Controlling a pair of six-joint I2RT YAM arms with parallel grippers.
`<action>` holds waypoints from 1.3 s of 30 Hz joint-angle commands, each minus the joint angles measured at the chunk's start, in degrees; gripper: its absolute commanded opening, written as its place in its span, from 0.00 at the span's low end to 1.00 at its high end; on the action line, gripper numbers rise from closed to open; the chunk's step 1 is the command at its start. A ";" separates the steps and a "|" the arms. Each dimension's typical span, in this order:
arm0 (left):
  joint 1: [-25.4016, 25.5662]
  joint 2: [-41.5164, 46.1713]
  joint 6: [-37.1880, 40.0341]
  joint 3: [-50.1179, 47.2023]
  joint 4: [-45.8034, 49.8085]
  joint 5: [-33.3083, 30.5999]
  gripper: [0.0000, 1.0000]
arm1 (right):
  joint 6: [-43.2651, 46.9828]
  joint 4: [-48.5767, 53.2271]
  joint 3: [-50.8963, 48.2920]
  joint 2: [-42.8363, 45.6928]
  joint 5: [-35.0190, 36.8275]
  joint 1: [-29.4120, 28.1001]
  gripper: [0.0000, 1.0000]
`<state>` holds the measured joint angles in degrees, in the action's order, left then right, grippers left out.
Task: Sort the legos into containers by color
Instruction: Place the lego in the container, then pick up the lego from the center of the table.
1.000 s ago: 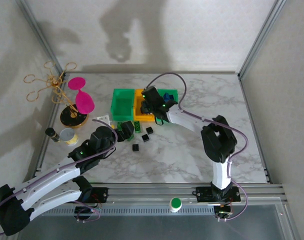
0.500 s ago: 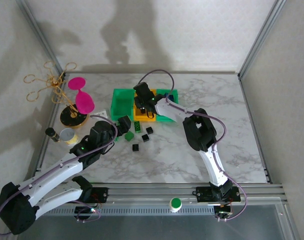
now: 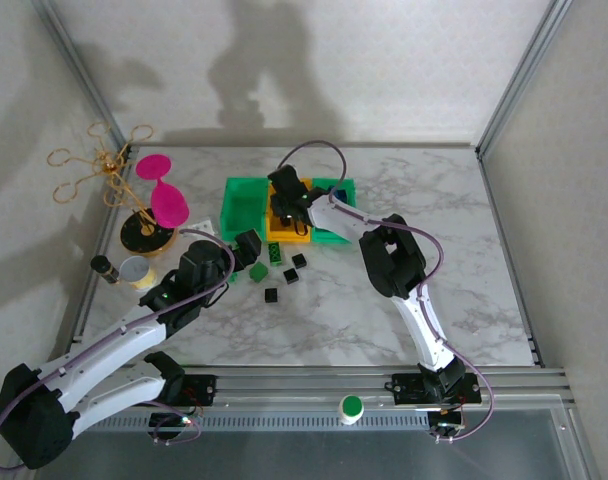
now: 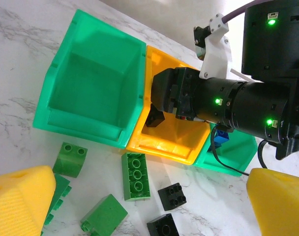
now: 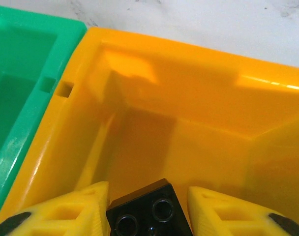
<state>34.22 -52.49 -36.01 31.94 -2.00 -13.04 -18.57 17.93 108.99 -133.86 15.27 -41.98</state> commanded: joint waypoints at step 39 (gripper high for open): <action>2.52 13.58 -3.21 -5.23 8.80 9.00 1.00 | -10.82 -5.57 -41.14 30.17 -2.24 -7.45 0.63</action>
<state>36.34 -40.27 -39.22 27.18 3.75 -5.28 -27.31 13.08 67.66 -104.97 12.93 -48.82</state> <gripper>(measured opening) 0.996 0.620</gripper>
